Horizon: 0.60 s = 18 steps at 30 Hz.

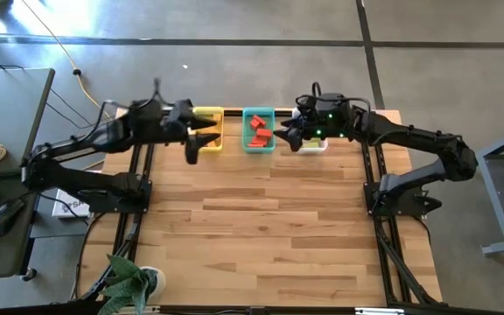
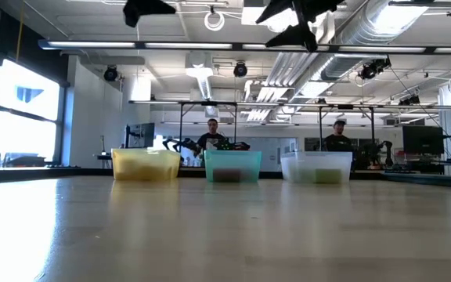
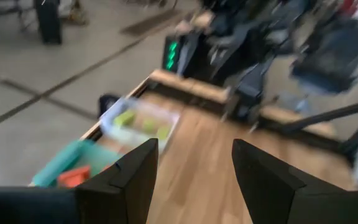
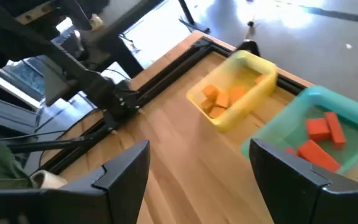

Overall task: Sort & place blocks by color
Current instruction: Return to Home Position

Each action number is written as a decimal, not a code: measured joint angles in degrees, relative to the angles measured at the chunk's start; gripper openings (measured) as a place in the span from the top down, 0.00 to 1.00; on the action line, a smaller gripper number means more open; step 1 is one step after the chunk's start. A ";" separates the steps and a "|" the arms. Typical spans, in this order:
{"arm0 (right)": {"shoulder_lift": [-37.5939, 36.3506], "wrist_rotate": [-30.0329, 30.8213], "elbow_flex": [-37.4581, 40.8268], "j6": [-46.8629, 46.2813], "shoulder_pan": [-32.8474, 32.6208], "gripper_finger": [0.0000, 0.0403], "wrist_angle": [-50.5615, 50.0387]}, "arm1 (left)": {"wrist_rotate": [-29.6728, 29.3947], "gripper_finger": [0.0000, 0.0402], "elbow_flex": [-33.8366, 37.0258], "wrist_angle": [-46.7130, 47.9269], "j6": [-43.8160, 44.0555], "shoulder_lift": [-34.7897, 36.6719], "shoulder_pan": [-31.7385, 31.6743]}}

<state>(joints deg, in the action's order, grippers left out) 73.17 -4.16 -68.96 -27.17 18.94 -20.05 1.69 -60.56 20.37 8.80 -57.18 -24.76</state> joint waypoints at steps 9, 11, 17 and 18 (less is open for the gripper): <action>-0.02 1.00 -0.01 -2.80 -5.21 0.36 4.04 | -1.07 0.52 18.27 -8.76 4.75 18.59 5.01; -0.02 0.91 0.01 -6.68 -5.55 0.36 4.02 | -1.08 0.52 22.76 -10.60 5.61 22.47 5.73; -0.02 0.98 0.01 -8.86 -7.14 0.36 4.89 | -1.07 0.52 34.57 -16.52 4.62 33.19 7.93; -0.04 0.97 0.01 -8.86 -7.40 0.36 4.96 | -1.07 0.52 36.22 -17.42 4.53 34.89 8.25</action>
<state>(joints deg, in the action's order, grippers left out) 73.12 -3.18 -68.95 -36.03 11.54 -15.09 0.62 -24.34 2.95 13.32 -22.29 -16.51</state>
